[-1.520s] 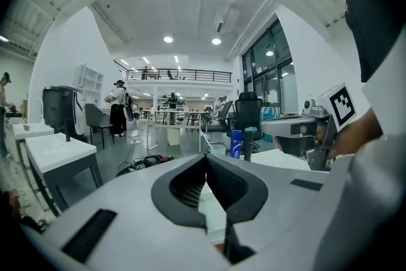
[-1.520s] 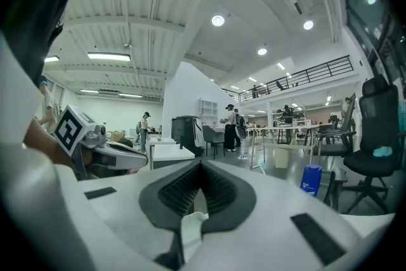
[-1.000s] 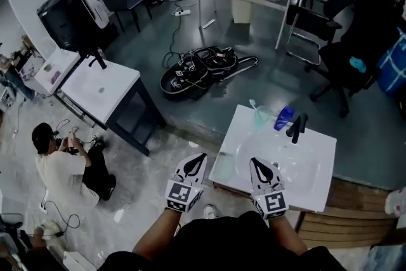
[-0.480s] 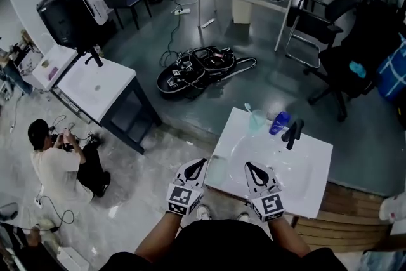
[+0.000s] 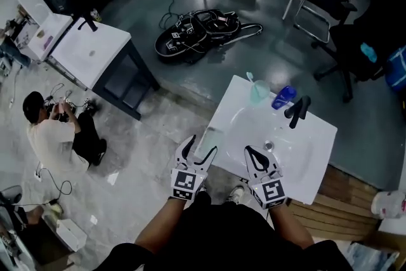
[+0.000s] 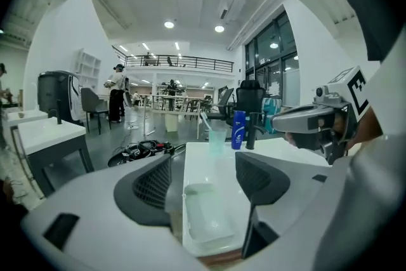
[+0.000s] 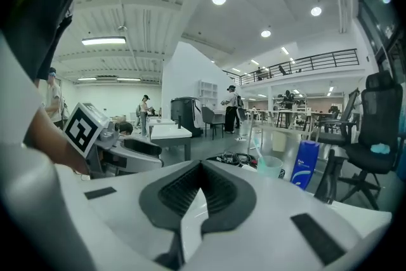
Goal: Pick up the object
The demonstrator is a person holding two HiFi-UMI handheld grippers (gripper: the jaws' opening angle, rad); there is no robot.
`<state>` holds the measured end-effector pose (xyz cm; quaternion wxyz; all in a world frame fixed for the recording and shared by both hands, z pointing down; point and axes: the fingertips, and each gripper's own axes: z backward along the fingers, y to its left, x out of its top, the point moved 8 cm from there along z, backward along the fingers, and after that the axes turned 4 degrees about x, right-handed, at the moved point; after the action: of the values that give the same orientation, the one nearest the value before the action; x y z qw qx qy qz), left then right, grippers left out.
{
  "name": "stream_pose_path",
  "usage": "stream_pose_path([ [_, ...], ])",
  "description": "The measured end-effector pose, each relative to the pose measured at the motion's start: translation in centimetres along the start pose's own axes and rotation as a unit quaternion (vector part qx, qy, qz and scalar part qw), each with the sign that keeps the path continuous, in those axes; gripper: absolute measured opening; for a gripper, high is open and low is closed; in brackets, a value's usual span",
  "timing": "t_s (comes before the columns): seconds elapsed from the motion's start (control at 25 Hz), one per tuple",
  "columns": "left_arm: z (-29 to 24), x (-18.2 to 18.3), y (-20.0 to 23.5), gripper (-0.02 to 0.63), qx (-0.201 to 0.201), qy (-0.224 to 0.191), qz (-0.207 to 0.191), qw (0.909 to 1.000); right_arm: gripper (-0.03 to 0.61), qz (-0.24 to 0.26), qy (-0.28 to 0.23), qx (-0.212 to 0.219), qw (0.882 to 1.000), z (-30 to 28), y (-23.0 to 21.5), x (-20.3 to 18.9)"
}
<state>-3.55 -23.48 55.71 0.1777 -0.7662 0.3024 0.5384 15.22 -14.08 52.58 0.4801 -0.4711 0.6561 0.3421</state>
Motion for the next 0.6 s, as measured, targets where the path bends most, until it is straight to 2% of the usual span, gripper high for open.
stream_pose_path([
  [0.08, -0.2, -1.3, -0.3, 0.371, 0.024, 0.012, 0.006, 0.9996, 0.018, -0.008, 0.003, 0.005, 1.0, 0.0, 0.1, -0.7],
  [0.24, -1.4, -4.3, -1.0, 0.456, 0.054, 0.05, 0.016, 0.9971, 0.018, -0.023, 0.001, 0.011, 1.0, 0.0, -0.2, -1.5],
  [0.6, -3.9, -9.8, -2.3, 0.466, 0.08, 0.125, 0.014, 0.9889, 0.018, -0.044, 0.028, 0.019, 0.998, 1.0, -0.8, -4.7],
])
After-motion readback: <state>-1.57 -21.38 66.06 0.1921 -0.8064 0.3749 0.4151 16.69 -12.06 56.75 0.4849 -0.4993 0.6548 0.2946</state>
